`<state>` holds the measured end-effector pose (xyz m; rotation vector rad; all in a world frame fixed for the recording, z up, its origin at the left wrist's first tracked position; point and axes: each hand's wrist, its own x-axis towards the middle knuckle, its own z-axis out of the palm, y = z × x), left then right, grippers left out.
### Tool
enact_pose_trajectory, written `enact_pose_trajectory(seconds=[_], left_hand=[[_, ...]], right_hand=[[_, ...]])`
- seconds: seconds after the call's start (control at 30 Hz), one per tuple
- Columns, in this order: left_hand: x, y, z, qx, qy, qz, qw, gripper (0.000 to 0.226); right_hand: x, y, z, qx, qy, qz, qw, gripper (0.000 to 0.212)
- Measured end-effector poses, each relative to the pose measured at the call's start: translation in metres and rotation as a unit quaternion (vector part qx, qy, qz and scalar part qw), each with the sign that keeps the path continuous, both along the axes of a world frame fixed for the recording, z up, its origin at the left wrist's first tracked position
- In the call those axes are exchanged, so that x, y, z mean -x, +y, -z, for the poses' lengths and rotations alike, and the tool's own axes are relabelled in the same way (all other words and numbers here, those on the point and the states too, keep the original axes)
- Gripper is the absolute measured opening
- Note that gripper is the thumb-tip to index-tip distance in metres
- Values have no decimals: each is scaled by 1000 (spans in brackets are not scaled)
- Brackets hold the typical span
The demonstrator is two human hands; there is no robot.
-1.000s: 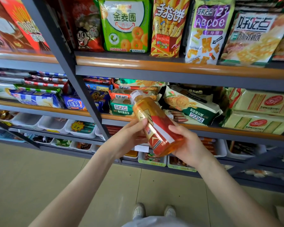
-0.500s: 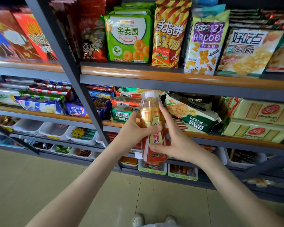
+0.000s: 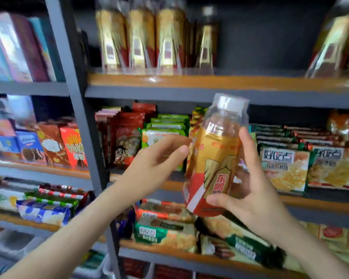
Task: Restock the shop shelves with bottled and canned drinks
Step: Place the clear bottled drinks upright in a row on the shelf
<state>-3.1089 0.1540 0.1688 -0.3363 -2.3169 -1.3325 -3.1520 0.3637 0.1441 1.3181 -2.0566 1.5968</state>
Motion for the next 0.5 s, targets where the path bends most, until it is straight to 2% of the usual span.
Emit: enact_pose_trajectory(seconds=[0.07, 0.13, 0.2, 0.27, 0.33, 0.4, 0.5], left_hand=[[13, -18, -35, 128, 149, -90, 976, 35], [30, -37, -68, 236, 261, -167, 921, 40], [47, -52, -96, 287, 330, -229, 870, 43], [63, -60, -119, 312, 354, -278, 836, 45], [80, -65, -134, 344, 362, -311, 809, 46], [94, -69, -143, 367, 355, -322, 797, 48], [113, -76, -154, 390, 343, -317, 794, 54]], right_hand=[[9, -1, -42, 49, 65, 23, 996, 104], [22, -3, -81, 75, 152, 56, 984, 98], [37, -7, -117, 84, 241, 95, 962, 93], [51, -12, -146, 85, 306, 126, 940, 96], [62, -15, -169, 61, 334, 152, 928, 104], [73, -15, -184, -1, 349, 177, 920, 111], [88, -16, -197, -74, 331, 211, 917, 108]])
